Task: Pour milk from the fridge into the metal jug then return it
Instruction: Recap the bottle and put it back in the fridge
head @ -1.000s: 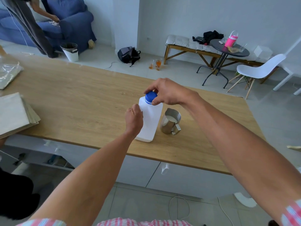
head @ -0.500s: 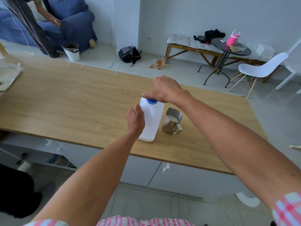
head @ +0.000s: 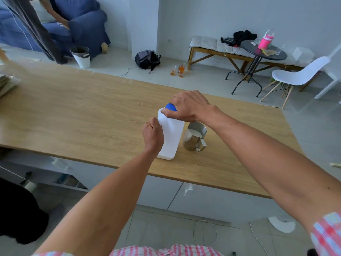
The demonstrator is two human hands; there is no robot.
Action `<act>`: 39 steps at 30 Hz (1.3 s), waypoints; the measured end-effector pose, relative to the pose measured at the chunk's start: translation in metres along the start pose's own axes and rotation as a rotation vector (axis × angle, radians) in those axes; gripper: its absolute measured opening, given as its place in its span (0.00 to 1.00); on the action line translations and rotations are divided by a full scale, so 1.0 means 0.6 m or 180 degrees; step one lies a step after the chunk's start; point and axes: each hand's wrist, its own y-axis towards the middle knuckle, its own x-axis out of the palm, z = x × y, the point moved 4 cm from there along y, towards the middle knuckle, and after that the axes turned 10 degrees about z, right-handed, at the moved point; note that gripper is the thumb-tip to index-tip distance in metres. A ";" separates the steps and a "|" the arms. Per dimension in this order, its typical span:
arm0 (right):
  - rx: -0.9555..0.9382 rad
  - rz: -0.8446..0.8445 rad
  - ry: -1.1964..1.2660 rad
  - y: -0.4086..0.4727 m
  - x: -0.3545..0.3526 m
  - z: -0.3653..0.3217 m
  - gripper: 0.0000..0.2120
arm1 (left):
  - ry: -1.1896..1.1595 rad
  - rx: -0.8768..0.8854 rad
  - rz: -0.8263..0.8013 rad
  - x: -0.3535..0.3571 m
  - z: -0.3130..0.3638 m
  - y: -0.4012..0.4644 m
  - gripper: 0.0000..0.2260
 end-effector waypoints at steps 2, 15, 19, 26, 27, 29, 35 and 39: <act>0.0059 0.0158 -0.0102 0.001 0.004 -0.006 0.30 | -0.0064 -0.0057 0.0054 0.001 0.000 -0.001 0.15; 0.1037 0.0209 -0.0035 0.002 0.014 -0.027 0.26 | -0.0029 -0.0139 0.0669 0.009 0.000 -0.008 0.15; 0.1184 0.0182 -0.0089 0.005 0.009 -0.035 0.26 | 0.0031 -0.0068 0.0773 0.008 0.009 -0.012 0.15; 0.1358 0.0208 -0.0089 -0.002 0.001 -0.040 0.27 | 0.0053 -0.0004 0.0685 0.008 0.013 -0.016 0.16; 0.1368 0.0214 -0.0078 -0.005 0.001 -0.039 0.28 | 0.0092 0.0022 0.0664 0.008 0.014 -0.017 0.16; 0.1410 0.0226 -0.0034 -0.010 0.002 -0.036 0.29 | 0.0124 0.0057 0.0566 0.007 0.012 -0.017 0.16; 0.1711 0.0302 0.0408 -0.036 0.010 -0.030 0.36 | -0.0008 -0.0140 0.0035 0.003 0.008 -0.012 0.23; 0.2257 0.0843 0.1255 -0.074 0.030 -0.030 0.32 | 0.0003 -0.0178 -0.0157 -0.003 0.013 -0.013 0.19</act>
